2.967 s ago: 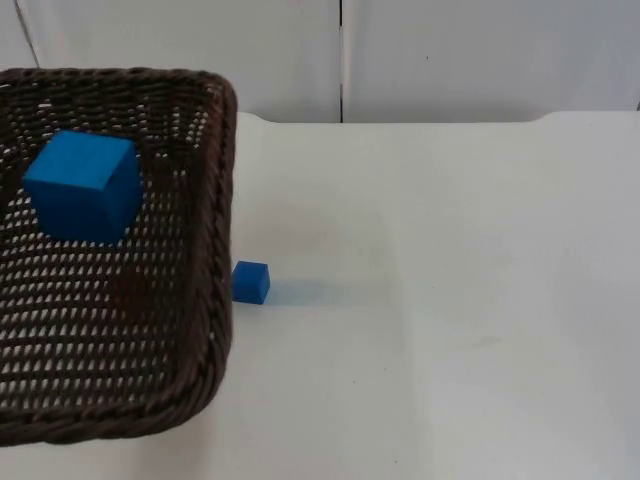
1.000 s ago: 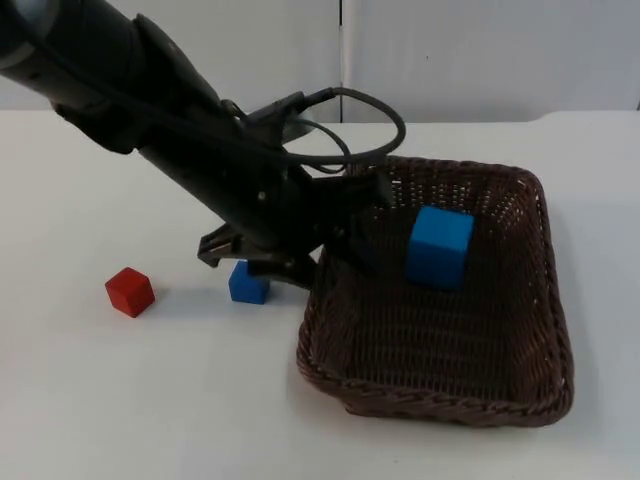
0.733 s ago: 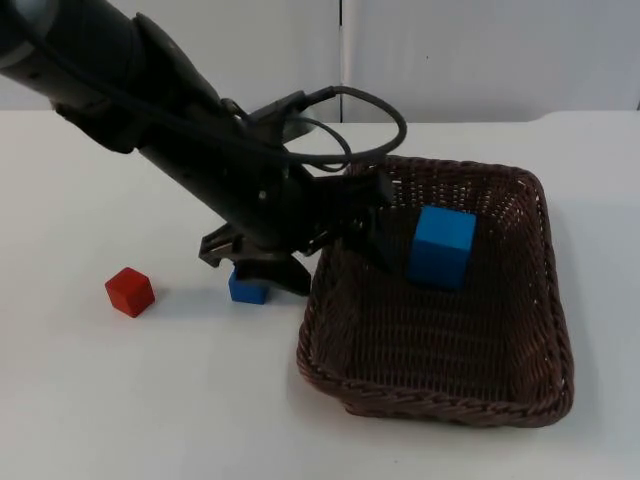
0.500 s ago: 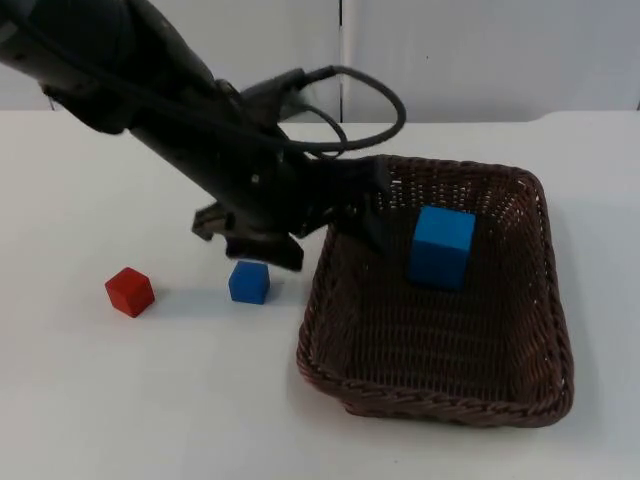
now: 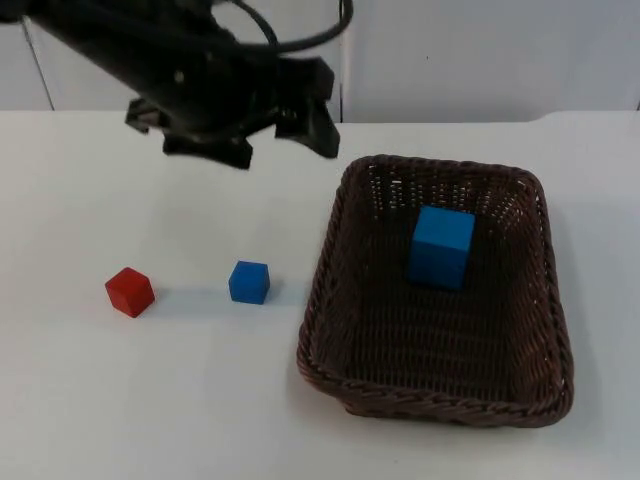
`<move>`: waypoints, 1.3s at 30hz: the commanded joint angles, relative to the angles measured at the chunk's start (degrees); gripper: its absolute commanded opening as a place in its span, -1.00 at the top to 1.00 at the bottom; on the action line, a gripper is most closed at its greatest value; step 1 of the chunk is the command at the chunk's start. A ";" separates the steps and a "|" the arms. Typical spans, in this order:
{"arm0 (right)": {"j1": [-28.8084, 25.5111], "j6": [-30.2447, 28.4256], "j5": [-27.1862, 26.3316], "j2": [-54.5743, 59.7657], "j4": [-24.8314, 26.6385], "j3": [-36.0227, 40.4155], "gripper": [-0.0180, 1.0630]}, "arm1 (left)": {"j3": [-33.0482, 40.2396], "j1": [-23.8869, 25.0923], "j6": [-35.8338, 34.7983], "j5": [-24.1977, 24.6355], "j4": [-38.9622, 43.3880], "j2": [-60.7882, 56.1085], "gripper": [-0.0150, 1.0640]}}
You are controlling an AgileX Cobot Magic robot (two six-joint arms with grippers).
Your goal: Pick up the basket with the left hand and place the largest block into the basket with the right hand.
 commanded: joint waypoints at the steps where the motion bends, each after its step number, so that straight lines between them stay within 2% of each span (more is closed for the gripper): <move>1: -0.36 0.97 -1.60 -2.03 -0.17 1.86 -0.73 | -0.23 -0.69 -0.03 1.55 1.46 -2.62 -0.48; 7: -0.36 2.53 -4.51 -8.02 -0.17 8.06 -0.73 | 0.69 -3.88 -0.03 3.35 4.21 -10.47 -0.48; 26: -0.36 8.68 -5.95 -26.76 -0.17 25.35 -0.73 | 18.13 -5.19 0.22 -2.83 5.63 -35.63 -0.48; 34: -0.36 9.93 -5.95 -35.64 0.08 32.90 -0.73 | 23.02 -5.19 0.22 -2.48 8.27 -45.93 -0.48; 39: -0.36 10.79 -4.67 -42.50 0.08 37.46 -0.73 | 24.31 -5.19 0.22 0.50 10.85 -52.95 -0.48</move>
